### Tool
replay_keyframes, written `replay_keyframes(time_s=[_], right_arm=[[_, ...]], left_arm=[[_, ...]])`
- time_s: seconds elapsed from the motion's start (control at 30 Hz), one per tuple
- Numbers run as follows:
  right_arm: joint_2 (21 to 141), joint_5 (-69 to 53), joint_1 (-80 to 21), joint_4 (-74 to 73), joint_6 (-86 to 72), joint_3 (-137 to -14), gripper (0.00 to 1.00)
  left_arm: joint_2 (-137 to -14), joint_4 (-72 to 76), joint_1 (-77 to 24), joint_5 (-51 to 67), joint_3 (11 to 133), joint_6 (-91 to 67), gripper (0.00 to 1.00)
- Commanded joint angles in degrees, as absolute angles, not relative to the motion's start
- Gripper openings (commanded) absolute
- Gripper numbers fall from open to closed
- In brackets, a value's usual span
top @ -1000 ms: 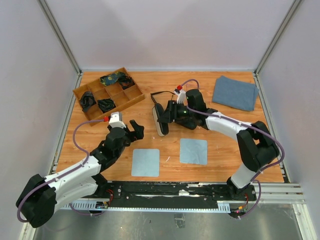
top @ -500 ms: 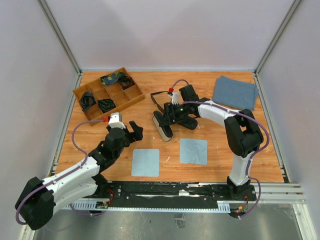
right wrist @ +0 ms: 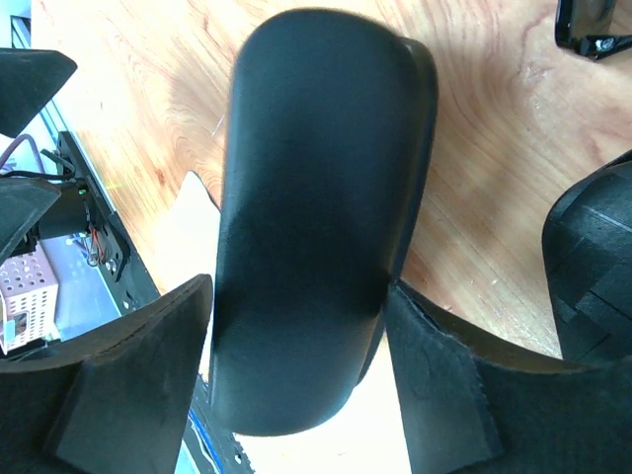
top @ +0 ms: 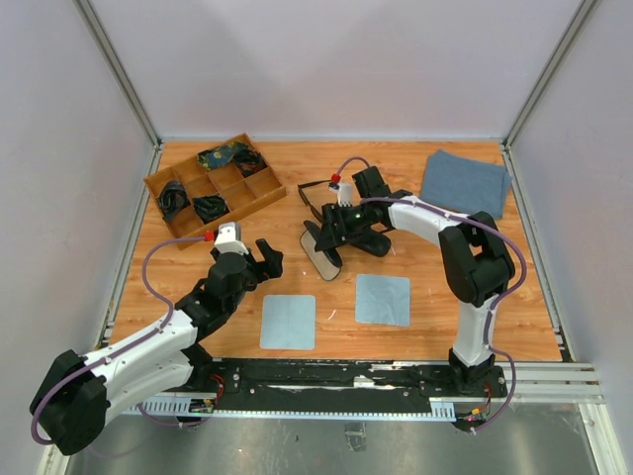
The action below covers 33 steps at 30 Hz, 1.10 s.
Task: Organize the sunglasses
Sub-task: Place the sunglasses case at the center of the board.
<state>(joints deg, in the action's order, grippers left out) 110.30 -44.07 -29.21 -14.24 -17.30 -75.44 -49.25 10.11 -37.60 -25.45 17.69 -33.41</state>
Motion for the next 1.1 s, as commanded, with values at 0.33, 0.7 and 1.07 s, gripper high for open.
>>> replay_keyframes(time_s=[0.33,0.7,1.07], right_arm=[[113.19,-41.86,-27.69,-19.57,-11.89,-80.10,0.76],[114.99,-37.33,-29.58,-22.58,-10.33,-84.56,0.76],[118.30,-34.30,-32.74,-24.75,-10.50,-92.07,0.76]], left_arm=[[-49.57,11.05,-37.27,-26.82,18.99,-33.05,0.99],[-49.93,11.36,-37.27,-26.28,18.71,-33.22,0.99],[-48.46,10.37,-37.27,-25.59,17.77,-32.78,0.99]])
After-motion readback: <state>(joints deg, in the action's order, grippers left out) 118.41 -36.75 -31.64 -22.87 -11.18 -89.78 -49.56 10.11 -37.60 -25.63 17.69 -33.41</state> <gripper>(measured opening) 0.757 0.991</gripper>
